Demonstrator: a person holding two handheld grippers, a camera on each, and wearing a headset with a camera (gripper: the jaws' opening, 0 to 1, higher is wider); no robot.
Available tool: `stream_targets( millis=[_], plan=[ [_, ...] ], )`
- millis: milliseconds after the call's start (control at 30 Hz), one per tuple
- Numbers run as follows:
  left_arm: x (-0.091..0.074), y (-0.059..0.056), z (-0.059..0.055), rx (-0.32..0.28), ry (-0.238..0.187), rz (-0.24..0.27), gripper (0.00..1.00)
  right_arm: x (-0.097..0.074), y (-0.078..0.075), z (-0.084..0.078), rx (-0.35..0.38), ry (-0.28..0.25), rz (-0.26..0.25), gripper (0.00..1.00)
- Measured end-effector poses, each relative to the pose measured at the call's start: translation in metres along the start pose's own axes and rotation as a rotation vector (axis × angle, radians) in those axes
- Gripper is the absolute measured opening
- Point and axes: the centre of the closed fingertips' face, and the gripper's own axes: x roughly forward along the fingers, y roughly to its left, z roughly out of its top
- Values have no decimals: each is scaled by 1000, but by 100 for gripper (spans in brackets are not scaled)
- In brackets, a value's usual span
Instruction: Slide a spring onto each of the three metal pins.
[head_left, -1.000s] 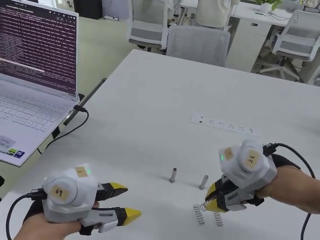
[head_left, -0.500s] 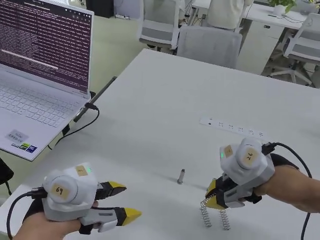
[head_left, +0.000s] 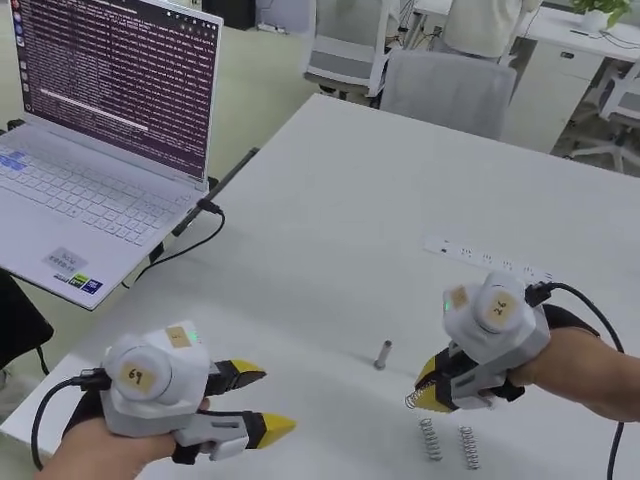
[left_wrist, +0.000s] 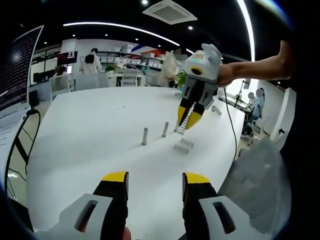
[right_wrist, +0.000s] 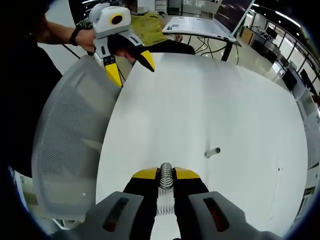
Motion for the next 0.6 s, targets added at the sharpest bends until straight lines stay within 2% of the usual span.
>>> stream_targets(
  millis=[367, 600],
  plan=[
    [0, 6, 4, -13, -13, 13, 37, 6, -30, 5, -19, 29, -27, 8],
    [0, 6, 2, -21, -14, 15, 37, 9, -48, 6, -20, 43, -38, 8]
  ],
)
